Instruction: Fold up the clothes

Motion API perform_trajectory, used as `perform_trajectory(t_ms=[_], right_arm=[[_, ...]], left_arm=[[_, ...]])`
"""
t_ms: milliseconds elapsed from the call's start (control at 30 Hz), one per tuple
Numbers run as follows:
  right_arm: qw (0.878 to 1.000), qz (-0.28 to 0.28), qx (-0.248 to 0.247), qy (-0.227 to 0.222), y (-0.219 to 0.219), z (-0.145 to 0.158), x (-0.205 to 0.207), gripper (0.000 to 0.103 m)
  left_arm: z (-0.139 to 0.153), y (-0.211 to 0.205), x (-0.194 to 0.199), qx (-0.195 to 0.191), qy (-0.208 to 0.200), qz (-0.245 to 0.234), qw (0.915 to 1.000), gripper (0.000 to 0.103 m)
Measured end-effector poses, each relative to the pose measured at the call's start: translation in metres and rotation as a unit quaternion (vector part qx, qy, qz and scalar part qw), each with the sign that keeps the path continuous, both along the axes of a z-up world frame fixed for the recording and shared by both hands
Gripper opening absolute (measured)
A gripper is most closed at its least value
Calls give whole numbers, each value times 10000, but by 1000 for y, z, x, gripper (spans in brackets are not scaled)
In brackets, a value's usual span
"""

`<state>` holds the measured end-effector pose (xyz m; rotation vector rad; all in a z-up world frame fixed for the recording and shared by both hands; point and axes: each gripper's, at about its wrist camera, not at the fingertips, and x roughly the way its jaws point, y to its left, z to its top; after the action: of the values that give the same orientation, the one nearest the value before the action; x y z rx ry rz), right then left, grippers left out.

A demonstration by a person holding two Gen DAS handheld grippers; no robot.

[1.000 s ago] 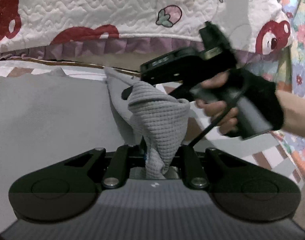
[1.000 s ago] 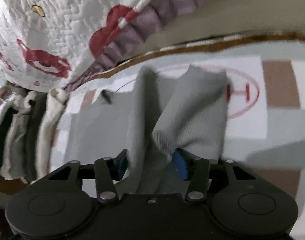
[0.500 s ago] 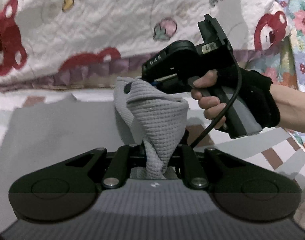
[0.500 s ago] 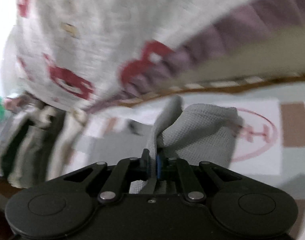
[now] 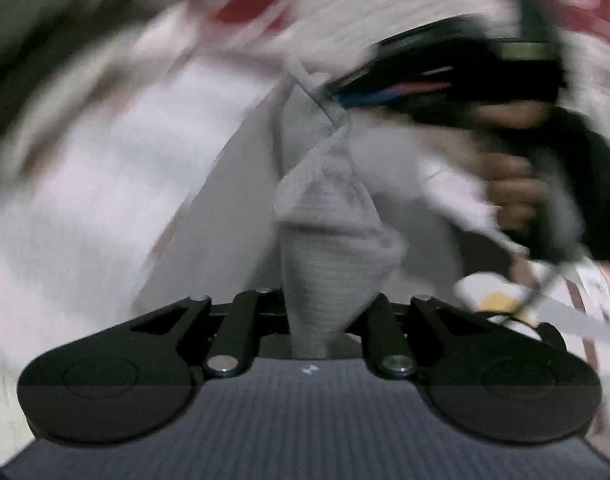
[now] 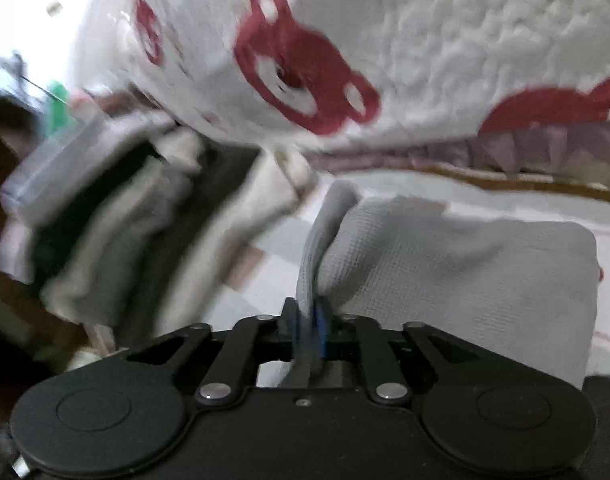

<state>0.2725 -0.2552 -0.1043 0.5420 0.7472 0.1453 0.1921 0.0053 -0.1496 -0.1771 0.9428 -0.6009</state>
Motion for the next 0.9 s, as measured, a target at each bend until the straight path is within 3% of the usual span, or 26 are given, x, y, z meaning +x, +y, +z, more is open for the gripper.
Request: perform_trajectory(t_ms=[100, 133, 200, 267, 333, 367, 467, 500, 567, 633, 667, 733, 800, 900], right_arm=[[9995, -263, 186, 66, 4, -7, -17, 24], [9996, -241, 112, 132, 2, -5, -30, 32], [9988, -35, -420, 234, 0, -1, -55, 35], [9895, 407, -1242, 612, -7, 0, -84, 35], [9733, 844, -1957, 856, -17, 3, -123, 35], [9674, 973, -2189, 820, -21, 6, -141, 36], [9563, 1028, -2681, 556, -36, 18, -188, 43], [9606, 844, -2613, 427, -45, 19, -200, 44], [9698, 509, -2352, 397, -58, 21, -216, 45], [9785, 329, -1955, 570, -66, 22, -219, 45], [9806, 520, -1813, 541, -64, 25, -219, 45], [9743, 958, -1976, 497, -50, 26, -216, 45], [9663, 1207, -2218, 494, -37, 21, -214, 45], [9693, 1201, -2026, 700, -26, 5, -205, 45]], left_arm=[[-4, 24, 11, -569, 422, 441, 9965, 16], [-4, 30, 13, -778, 539, 558, 9939, 18], [-5, 39, 16, -998, 665, 751, 9899, 25], [-7, 42, 15, -881, 686, 928, 9894, 33], [-8, 40, 11, -479, 594, 1057, 9915, 44], [-9, 39, 9, -369, 573, 1114, 9914, 50], [-11, 38, 6, -404, 469, 1146, 9915, 53], [-12, 38, 5, -435, 409, 1133, 9918, 47], [-11, 33, 4, -349, 359, 855, 9951, 4], [-10, 36, 1, -2, 457, 896, 9949, 5], [-9, 37, 0, 171, 506, 916, 9944, 5], [-8, 40, -2, 517, 604, 954, 9923, 18], [-7, 43, -5, 863, 700, 992, 9888, 56], [-4, 46, -8, 1280, 763, 1035, 9834, 56]])
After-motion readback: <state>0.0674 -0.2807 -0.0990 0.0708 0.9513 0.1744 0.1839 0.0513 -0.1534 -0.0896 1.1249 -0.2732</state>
